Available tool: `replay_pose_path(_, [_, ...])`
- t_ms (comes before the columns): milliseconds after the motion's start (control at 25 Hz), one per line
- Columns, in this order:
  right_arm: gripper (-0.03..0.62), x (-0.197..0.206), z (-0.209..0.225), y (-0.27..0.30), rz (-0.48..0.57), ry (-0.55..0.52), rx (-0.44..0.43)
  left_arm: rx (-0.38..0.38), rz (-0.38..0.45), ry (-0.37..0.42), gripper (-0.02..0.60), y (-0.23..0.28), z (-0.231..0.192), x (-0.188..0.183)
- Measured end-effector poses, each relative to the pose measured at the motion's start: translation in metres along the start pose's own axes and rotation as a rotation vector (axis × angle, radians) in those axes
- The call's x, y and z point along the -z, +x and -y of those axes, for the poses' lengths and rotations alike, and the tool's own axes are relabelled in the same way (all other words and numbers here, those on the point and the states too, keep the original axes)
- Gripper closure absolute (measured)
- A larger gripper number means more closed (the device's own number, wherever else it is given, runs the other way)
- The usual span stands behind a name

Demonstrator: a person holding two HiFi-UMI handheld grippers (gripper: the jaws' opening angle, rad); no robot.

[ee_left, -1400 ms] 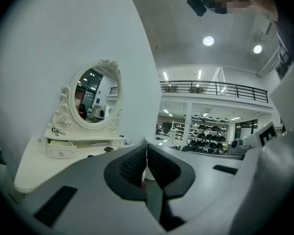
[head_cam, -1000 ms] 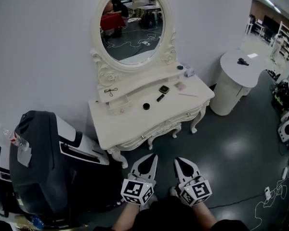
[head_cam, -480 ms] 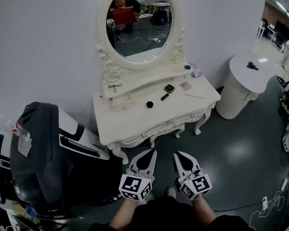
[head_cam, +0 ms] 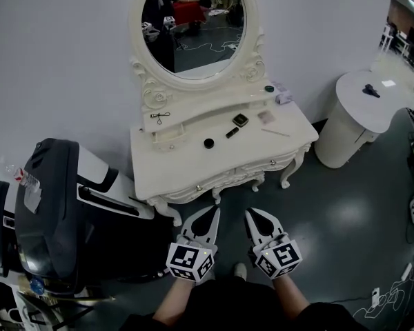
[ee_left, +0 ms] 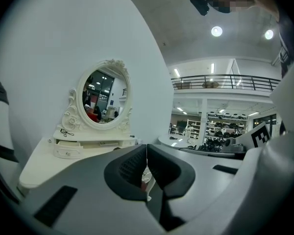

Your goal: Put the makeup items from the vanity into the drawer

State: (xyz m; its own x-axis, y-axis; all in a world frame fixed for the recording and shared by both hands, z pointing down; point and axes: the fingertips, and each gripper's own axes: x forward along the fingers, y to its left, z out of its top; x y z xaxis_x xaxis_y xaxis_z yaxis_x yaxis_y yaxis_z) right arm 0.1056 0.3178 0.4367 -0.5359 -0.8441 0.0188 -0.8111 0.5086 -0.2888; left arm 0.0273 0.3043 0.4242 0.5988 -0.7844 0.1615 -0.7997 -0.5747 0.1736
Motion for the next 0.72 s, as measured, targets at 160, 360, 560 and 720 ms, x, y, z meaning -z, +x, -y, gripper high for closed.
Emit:
replay_pose_path(160, [0.571,0.0,0.015,-0.004,-0.009,0.014,-0.022,-0.024,-0.012,0.002,0.566,0.012,0.009,0.005])
replay_pose_path(360, [0.571,0.003,0.029,-0.001,-0.016,0.035,-0.028,-0.04,-0.031,0.011,0.566,0.021,0.01,0.009])
replay_pose_path(560, [0.571,0.011,0.034,0.014,-0.03,0.046,-0.037,-0.051,-0.046,0.001,0.566,0.032,-0.005,0.014])
replay_pose_path(720, [0.571,0.016,0.041,0.035,-0.043,0.053,-0.028,-0.046,-0.052,-0.006,0.566,0.046,-0.025,0.015])
